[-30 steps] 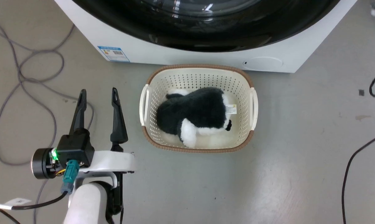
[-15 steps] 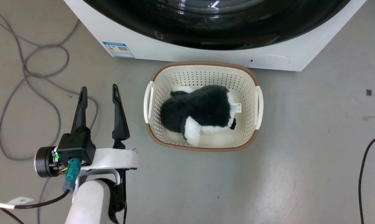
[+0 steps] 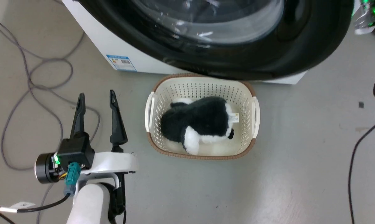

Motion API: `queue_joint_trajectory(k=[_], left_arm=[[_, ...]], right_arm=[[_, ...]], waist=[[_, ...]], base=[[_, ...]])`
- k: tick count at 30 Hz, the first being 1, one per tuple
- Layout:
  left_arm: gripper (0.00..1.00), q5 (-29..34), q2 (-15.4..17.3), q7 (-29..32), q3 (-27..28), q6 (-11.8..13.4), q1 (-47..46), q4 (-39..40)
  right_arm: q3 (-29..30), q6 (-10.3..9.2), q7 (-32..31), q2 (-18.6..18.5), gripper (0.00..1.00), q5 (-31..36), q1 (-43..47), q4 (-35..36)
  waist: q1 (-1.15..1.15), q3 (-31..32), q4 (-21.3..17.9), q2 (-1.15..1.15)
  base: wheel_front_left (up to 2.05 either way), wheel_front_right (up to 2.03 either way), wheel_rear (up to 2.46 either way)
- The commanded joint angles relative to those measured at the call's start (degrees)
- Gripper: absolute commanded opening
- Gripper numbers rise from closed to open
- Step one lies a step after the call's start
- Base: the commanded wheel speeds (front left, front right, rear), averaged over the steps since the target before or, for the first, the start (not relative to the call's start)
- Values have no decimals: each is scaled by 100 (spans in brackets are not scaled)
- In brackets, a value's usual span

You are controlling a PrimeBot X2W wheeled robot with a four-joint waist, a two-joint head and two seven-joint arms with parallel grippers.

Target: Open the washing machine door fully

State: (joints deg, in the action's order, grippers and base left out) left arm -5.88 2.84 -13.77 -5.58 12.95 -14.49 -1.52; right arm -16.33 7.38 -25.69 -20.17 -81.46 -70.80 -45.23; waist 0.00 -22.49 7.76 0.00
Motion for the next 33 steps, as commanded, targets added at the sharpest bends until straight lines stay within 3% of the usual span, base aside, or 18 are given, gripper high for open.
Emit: queue_joint_trajectory(k=[1, 7, 15, 33], left_arm=[[100, -26, 4, -70, 21, 42, 76, -31], [100, -12, 4, -123, 76, 75, 322, -120], [100, 89, 4, -123, 112, -13, 658, -278], [100, 248, 4, -123, 167, -170, 1273, -550]], right_arm=[[-109, 11, -148, -15, 0, -223, -9, -78], [-440, 11, -746, -47, 0, -596, 367, 178], [-768, 11, -1209, 18, 0, -737, 1452, 1041], [-1377, 11, -1411, 310, 0, -1057, 4018, 3211]], waist=[[0, 113, -12, 0], [0, 436, -94, 0], [0, 998, -179, 0], [0, 1902, -250, 0]], base=[[0, 0, 0], [0, 0, 0], [0, 0, 0], [0, 0, 0]])
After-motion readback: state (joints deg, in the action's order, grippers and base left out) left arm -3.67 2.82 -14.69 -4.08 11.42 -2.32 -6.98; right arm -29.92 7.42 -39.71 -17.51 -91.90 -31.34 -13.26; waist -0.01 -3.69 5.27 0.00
